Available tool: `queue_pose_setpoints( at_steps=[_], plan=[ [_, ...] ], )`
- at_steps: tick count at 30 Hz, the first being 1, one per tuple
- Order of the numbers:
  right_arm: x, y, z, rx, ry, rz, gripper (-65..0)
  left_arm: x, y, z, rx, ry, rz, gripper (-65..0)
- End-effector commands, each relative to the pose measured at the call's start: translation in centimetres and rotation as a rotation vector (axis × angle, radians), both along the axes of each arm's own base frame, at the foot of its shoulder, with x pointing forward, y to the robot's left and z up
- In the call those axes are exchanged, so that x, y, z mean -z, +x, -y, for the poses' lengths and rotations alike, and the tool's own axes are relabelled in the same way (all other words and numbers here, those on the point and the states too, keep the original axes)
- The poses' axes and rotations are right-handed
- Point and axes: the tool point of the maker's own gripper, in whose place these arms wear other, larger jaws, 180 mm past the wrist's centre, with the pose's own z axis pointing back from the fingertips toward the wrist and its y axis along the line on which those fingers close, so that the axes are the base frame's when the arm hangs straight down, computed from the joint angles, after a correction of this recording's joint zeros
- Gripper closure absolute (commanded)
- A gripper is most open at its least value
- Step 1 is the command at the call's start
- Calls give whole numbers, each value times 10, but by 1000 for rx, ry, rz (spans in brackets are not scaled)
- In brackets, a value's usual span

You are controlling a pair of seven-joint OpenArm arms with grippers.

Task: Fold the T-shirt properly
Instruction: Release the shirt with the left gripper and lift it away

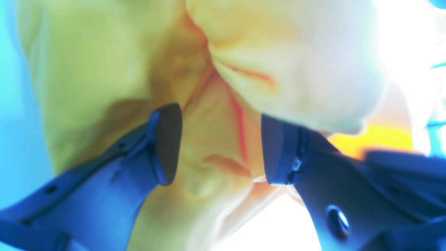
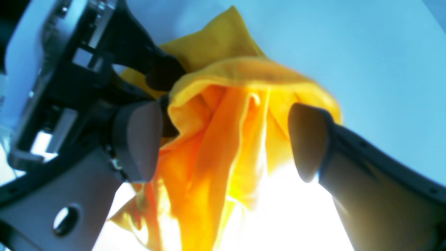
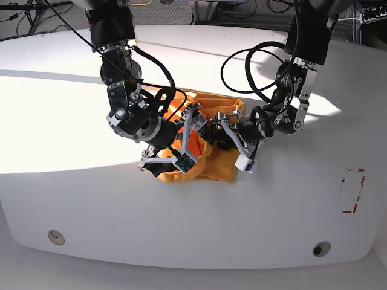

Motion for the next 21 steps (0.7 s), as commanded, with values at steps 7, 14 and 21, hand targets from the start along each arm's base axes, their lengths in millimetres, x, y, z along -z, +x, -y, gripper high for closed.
queue_pose_setpoints(
  at_steps=[7, 14, 21],
  plan=[
    [-25, 8, 2, -1, 57, 67, -545, -61, 19, -35, -70, -162, 143, -346],
    [-39, 13, 24, 56, 110, 84, -545, -75, 15, -106, -128, -107, 217, -346],
    [-40, 11, 49, 118, 176, 43, -545, -95, 12, -190, -257, -43, 261, -346]
  ],
)
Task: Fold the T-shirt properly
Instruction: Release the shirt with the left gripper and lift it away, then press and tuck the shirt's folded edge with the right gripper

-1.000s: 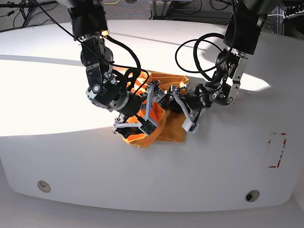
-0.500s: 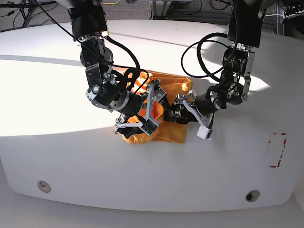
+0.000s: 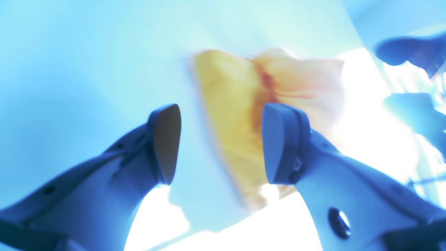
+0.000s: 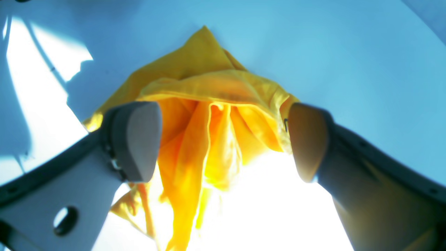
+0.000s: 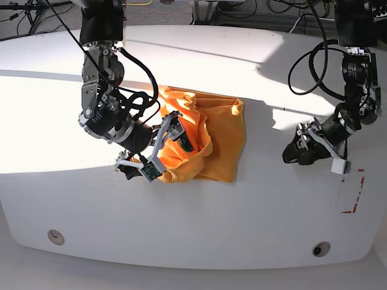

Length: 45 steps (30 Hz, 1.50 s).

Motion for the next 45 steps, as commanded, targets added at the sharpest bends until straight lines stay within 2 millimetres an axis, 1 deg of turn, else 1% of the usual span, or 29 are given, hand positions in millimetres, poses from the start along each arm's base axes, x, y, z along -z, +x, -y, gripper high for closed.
queue_pose_setpoints(
  at_steps=[1, 4, 6, 8, 11, 12, 14, 20, 21, 22, 23, 26, 28, 29, 30, 31, 32, 35, 37, 39, 40, 42, 45],
  plan=[
    [-11, 1, 9, 22, 63, 17, -545, -34, 3, -46, -70, 19, 85, -346],
    [-5, -4, 17, 47, 97, -9, -545, -45, -1, -74, -121, 36, 99, -346],
    [-1, -10, 18, 52, 122, -31, -545, -50, -5, -89, -147, 47, 103, -346],
    [3, -15, 16, 49, 150, -53, -545, -52, -9, -101, -165, 57, 101, -346],
    [8, -22, 10, 42, 183, -81, -545, -54, -13, -112, -181, 72, 98, -346],
    [11, -25, 5, 37, 202, -96, -545, -54, -15, -115, -188, 74, 96, -346],
    [17, -31, -12, 13, 245, -132, -545, -54, -18, -121, -200, 81, 93, -346],
    [34, -41, -51, -46, 299, -218, -545, -52, -27, -136, -242, 89, 83, -346],
    [39, -44, -65, -72, 320, -245, -545, -52, -29, -139, -252, 90, 81, -346],
    [40, -45, -72, -85, 326, -256, -545, -52, -30, -141, -256, 91, 82, -346],
    [39, -45, -83, -110, 337, -264, -545, -53, -31, -142, -258, 94, 85, -346],
    [37, -48, -110, -170, 353, -284, -545, -56, -34, -141, -254, 103, 92, -346],
    [32, -52, -123, -210, 353, -282, -545, -58, -36, -141, -253, 108, 96, -346],
    [29, -57, -134, -242, 353, -280, -545, -60, -37, -140, -253, 112, 103, -346],
    [28, -60, -139, -261, 350, -279, -545, -62, -38, -141, -253, 116, 109, -346],
    [25, -62, -144, -279, 351, -273, -545, -63, -38, -141, -254, 119, 111, -346],
    [14, -60, -148, -301, 347, -240, -545, -66, -39, -142, -257, 123, 120, -346],
    [-4, -56, -147, -309, 344, -175, -545, -69, -40, -145, -264, 127, 125, -346],
    [-12, -54, -143, -309, 341, -144, -545, -69, -41, -146, -267, 125, 126, -346],
    [-10, -50, -130, -292, 309, -127, -545, -69, -41, -146, -269, 127, 125, -346],
    [-7, -44, -117, -268, 287, -121, -545, -68, -41, -147, -269, 128, 125, -346],
    [-5, -35, -96, -228, 264, -109, -545, -68, -41, -147, -270, 128, 123, -346],
    [-1, -25, -69, -168, 239, -102, -545, -68, -41, -146, -269, 128, 122, -346]
  ],
)
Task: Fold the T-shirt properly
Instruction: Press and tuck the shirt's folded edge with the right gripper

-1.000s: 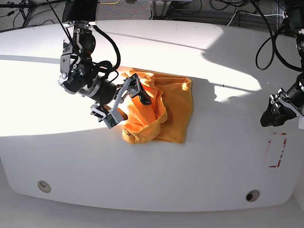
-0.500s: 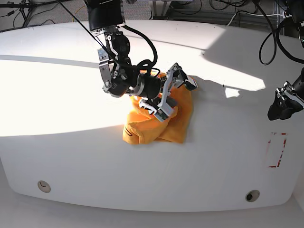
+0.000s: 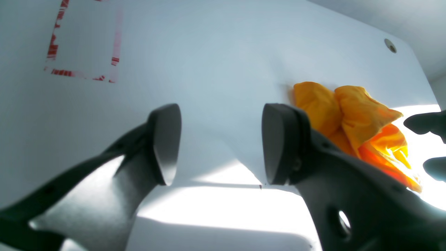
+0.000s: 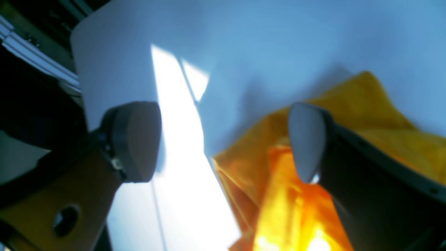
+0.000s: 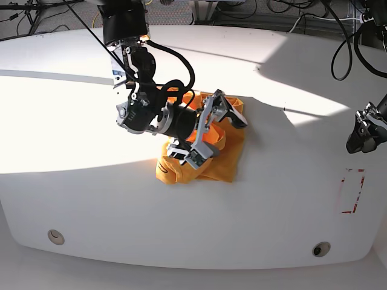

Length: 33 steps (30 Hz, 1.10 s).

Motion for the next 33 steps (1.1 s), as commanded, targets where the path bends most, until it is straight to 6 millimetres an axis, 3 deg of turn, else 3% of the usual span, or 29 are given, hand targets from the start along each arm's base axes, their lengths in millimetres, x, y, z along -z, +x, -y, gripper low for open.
queue_pose_setpoints(
  at_steps=[1, 8, 13, 18, 23, 27, 33],
  plan=[
    [-6, 18, 35, 76, -31, 41, -545, -20, 6, -3, 7, 16, 56, -346],
    [20, 28, 86, 170, -104, -10, -545, -16, 5, -2, 6, 8, 47, -346],
    [38, 25, 95, 188, -118, -66, -545, -12, 5, 4, 23, 4, 37, -346],
    [50, 5, 73, 127, -108, -108, -545, -10, 5, 6, 28, 2, 33, -346],
    [41, -15, 31, 55, -45, -107, -545, -12, 5, 8, 32, 5, 37, -346],
    [32, -33, -14, -34, 6, -110, -545, -12, 5, 7, 31, 5, 38, -346],
    [17, -31, -50, -92, 62, -104, -545, -12, 5, 7, 30, 6, 38, -346]
  ],
)
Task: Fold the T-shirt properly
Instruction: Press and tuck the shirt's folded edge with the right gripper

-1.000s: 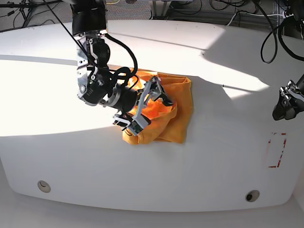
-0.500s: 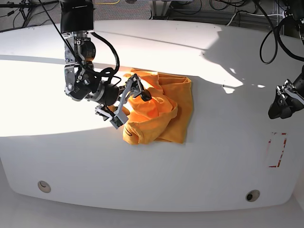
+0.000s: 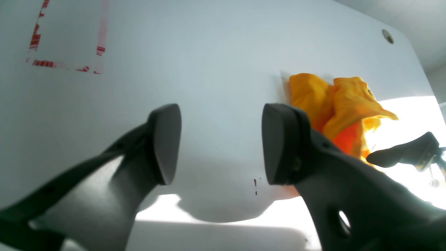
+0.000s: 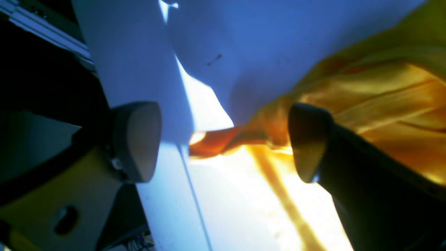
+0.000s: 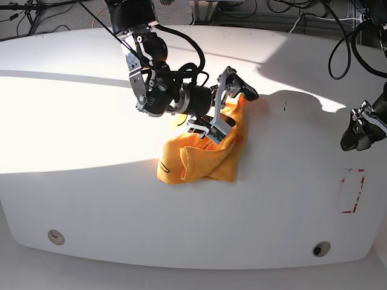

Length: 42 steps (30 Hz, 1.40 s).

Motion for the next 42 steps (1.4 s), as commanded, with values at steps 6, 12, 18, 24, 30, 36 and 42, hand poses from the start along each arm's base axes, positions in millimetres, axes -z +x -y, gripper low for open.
queue_pose_setpoints(
  at_steps=[6, 12, 18, 24, 30, 36, 42],
  plan=[
    [-36, 32, -11, 8, 59, 96, -545, -22, 6, -4, 2, 13, 64, -346],
    [-33, 50, 29, 43, -36, 155, -545, -22, 6, -4, 2, 13, 64, -346],
    [-21, 65, 73, 125, -100, 146, -545, -22, 6, -4, 2, 13, 64, -346],
    [-14, 65, 87, 127, -139, 144, -545, -21, 6, -3, 4, 13, 62, -346],
    [9, 64, 90, 127, -157, 70, -545, -21, 6, -3, 4, 13, 62, -346],
    [26, 67, 89, 134, -156, 8, -545, -19, 5, -4, 2, 13, 56, -346],
    [11, 83, 55, 84, -121, 33, -545, -15, 1, -4, 1, 11, 43, -346]
  ],
)
